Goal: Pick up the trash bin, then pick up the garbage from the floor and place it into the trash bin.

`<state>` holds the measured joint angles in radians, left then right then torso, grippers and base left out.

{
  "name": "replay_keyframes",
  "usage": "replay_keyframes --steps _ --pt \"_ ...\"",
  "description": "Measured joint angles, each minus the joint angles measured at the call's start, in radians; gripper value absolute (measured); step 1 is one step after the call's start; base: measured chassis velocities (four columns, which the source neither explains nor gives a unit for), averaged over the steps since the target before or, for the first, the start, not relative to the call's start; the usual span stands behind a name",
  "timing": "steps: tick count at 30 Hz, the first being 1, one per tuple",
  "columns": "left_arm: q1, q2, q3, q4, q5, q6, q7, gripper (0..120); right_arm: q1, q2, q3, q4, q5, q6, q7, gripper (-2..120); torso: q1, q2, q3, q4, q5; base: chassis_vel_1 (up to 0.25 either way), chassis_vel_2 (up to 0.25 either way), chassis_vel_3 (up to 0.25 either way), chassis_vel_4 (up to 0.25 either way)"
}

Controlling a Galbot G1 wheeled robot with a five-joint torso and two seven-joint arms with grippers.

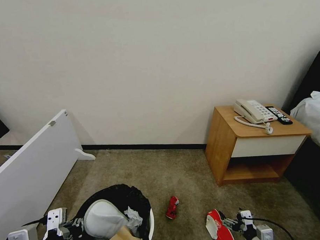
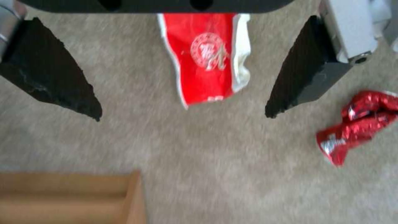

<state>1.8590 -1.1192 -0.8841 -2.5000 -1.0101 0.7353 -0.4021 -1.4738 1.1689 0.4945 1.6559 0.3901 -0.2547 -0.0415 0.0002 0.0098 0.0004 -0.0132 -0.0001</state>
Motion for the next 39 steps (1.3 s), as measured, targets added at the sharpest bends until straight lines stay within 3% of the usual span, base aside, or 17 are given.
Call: replay_keyframes --steps 5,20,39 --pt "0.001 0.0 0.0 0.0 0.001 0.0 0.0 4 0.038 0.021 -0.023 -0.042 0.011 -0.028 -0.002 100 0.0 0.0 0.0 0.0001 0.0 0.0 0.0 0.0 0.0" --pt "0.009 -0.002 -0.002 0.0 0.011 0.0 0.0 4 0.158 0.079 -0.068 -0.228 -0.131 -0.118 -0.034 100 0.0 0.0 0.0 0.0 0.0001 0.0 0.0 0.0 0.0" --pt "0.016 -0.003 -0.008 0.0 0.017 0.0 0.002 4 0.304 0.116 -0.115 -0.375 -0.184 -0.128 -0.034 100 0.0 0.0 0.0 0.0 0.0001 0.0 0.0 0.0 0.0"
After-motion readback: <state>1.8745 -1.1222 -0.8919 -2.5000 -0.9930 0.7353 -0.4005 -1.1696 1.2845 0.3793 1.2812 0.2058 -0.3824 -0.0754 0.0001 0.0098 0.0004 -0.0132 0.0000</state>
